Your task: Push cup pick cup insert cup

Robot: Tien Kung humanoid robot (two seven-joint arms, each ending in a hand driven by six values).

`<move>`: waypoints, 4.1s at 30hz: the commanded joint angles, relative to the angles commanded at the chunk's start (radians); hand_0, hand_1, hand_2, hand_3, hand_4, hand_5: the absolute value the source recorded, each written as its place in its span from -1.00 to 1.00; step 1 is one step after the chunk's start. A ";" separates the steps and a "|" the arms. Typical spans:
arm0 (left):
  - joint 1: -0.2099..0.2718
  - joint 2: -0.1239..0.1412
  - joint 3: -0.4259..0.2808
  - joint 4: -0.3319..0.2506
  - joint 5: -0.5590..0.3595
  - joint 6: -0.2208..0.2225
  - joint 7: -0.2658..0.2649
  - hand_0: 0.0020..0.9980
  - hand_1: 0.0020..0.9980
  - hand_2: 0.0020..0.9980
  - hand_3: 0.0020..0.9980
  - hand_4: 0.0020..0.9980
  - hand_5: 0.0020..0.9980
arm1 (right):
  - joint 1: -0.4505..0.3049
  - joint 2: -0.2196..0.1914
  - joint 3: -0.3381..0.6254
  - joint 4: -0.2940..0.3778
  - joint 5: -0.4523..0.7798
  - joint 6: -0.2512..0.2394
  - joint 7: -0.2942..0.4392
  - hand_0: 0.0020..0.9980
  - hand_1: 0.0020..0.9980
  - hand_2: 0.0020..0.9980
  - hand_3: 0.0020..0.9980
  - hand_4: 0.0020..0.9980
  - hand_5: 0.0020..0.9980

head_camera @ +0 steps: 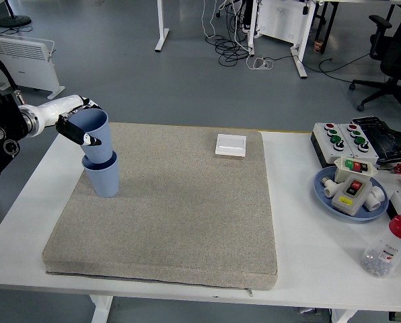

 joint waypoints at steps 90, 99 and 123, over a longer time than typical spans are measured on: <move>0.826 -0.284 -0.705 -0.242 -1.331 0.259 -0.249 0.74 0.75 0.85 0.67 0.13 1.00 | -0.001 0.003 0.028 0.000 -0.041 0.002 0.002 0.45 0.30 0.31 0.16 -0.75 -0.05; 0.825 -0.284 -0.711 -0.230 -1.331 0.258 -0.249 0.74 0.75 0.85 0.67 0.12 1.00 | 0.001 0.003 0.030 0.000 -0.043 0.002 0.002 0.45 0.30 0.31 0.16 -0.75 -0.05; 0.817 -0.281 -0.704 -0.227 -1.343 0.261 -0.255 0.74 0.75 0.85 0.66 0.12 1.00 | 0.003 0.002 0.030 0.000 -0.043 0.003 0.002 0.45 0.30 0.31 0.16 -0.75 -0.04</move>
